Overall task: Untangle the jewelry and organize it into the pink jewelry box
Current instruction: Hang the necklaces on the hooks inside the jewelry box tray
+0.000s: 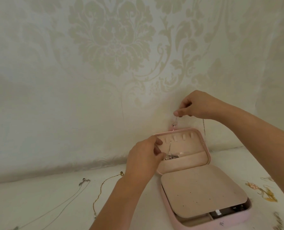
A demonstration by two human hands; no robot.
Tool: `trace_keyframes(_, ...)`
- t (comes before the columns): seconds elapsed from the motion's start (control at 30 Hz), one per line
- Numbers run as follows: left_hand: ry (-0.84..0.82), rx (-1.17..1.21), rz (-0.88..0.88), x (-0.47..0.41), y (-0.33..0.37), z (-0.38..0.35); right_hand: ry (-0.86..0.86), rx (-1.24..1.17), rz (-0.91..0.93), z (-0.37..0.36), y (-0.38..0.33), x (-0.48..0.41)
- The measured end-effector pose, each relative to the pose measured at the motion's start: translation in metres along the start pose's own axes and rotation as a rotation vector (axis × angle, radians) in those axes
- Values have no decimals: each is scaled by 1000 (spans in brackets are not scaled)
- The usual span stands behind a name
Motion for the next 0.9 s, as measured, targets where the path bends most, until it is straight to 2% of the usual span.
trace_keyframes(0.1,20,51,13,0,0,-1,-15,-143,20,-5,-5,0)
trace_keyframes(0.27,202,286,87,-1,-3,14,-72,-312,98,-19,-24,-1)
trace_keyframes(0.43,165,584,157,-10,0,18,-199,-321,257,-24,-58,1)
trace_keyframes(0.5,124,700,189,-11,1,15,-254,-264,301,-26,-68,0)
trace_keyframes(0.6,152,711,234,-9,-7,12,-266,-15,308,-19,-66,-6)
trace_keyframes(0.7,192,714,260,-8,-14,13,-231,175,177,3,-44,-11)
trace_keyframes(0.73,195,716,259,-9,-14,12,-253,101,103,10,-37,-10)
trace_keyframes(0.77,194,716,253,-9,-14,11,-282,-79,24,15,-31,-9)
trace_keyframes(0.83,190,711,239,-9,-13,9,-322,-592,-120,24,-25,-8)
trace_keyframes(0.9,188,676,215,-8,-12,7,-319,-934,-180,30,-22,-8)
Point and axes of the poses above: each hand's wrist, its own x-axis away from the middle knuckle, its own z-axis out of the back of the hand, y = z × x, the point moved 7 cm from there along -x, towards the middle knuckle, and after that the axes turned 8 degrees about y, right-handed, at the moved point
